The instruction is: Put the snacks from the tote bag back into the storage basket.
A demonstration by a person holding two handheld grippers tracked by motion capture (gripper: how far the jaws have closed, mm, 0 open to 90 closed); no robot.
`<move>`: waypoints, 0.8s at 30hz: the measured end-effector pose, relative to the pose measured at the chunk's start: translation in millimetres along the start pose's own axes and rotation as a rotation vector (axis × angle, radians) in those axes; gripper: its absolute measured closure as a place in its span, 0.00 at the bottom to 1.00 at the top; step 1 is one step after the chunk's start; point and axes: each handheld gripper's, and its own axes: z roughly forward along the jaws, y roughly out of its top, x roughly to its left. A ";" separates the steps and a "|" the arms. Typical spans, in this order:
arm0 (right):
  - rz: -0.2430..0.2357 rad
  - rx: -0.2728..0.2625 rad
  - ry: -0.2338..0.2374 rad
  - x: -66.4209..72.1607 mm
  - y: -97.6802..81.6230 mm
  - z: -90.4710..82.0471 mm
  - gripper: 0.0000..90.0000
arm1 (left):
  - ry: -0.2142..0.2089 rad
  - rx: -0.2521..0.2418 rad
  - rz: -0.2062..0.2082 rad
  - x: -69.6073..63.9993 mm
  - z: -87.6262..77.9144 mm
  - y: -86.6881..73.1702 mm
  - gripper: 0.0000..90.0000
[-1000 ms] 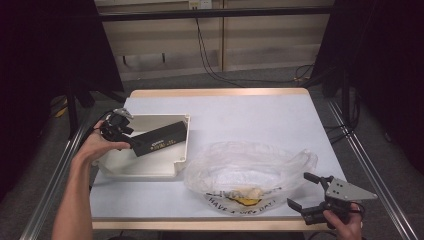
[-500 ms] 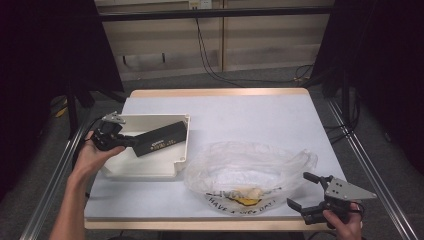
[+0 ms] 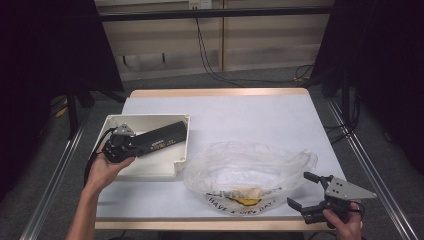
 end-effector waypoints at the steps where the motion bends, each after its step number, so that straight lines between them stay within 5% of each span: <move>1: 0.003 -0.002 -0.002 0.4 0.1 -0.1 0.00 | 0.002 0.006 -0.004 -0.8 1.3 -0.6 1.00; 9: 0.005 0.002 0.006 -0.2 0.0 0.9 0.00 | 0.010 -0.020 -0.013 -5.1 9.0 -4.9 1.00; 14: 0.007 0.004 0.007 -0.3 0.0 0.6 0.00 | 0.032 0.014 0.016 -7.5 17.6 -4.4 1.00; 24: 0.008 0.000 0.008 -0.3 0.1 2.8 0.00 | 0.025 0.051 -0.019 -4.0 34.9 -4.5 1.00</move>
